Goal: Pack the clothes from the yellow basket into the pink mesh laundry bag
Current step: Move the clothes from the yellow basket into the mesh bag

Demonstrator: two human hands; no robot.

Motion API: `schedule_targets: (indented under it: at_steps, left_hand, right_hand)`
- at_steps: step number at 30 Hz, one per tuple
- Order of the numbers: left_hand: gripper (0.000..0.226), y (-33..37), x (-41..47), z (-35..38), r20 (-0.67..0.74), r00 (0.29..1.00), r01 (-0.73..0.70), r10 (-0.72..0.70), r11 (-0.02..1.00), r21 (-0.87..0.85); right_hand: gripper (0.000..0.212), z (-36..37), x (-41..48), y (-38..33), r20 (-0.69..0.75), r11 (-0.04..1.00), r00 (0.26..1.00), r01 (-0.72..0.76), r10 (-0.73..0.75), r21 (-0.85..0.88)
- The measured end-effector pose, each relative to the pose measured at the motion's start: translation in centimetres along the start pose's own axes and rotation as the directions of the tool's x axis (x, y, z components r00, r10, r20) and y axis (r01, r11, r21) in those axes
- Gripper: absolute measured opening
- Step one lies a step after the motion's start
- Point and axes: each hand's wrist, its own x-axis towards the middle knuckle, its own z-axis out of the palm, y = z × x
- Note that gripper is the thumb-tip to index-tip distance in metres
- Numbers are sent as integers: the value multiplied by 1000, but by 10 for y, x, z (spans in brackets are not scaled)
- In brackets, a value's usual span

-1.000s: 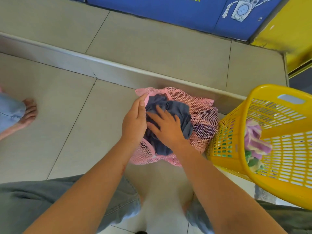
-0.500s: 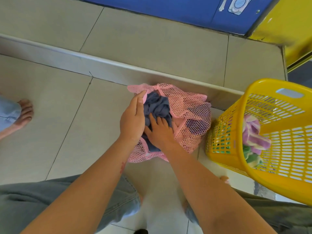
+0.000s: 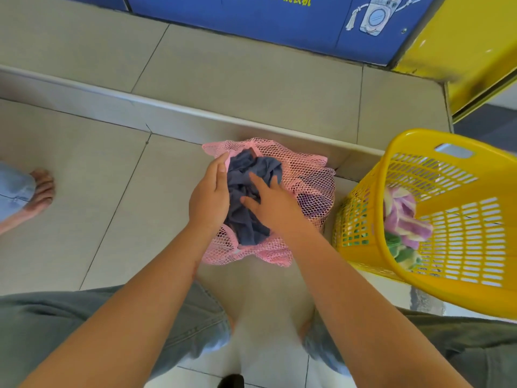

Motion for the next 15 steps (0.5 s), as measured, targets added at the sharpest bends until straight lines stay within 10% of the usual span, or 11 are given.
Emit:
schedule_targets:
  at_steps: [9, 15]
  left_hand:
    - [47, 12, -12, 19, 6, 1000, 21, -22, 982, 185]
    - [46, 13, -12, 33, -56, 998, 46, -33, 970, 238]
  right_hand:
    - [68, -115, -81, 64, -486, 981, 863, -53, 138, 185]
    - [77, -118, -86, 157, -348, 863, 800, -387, 489, 325]
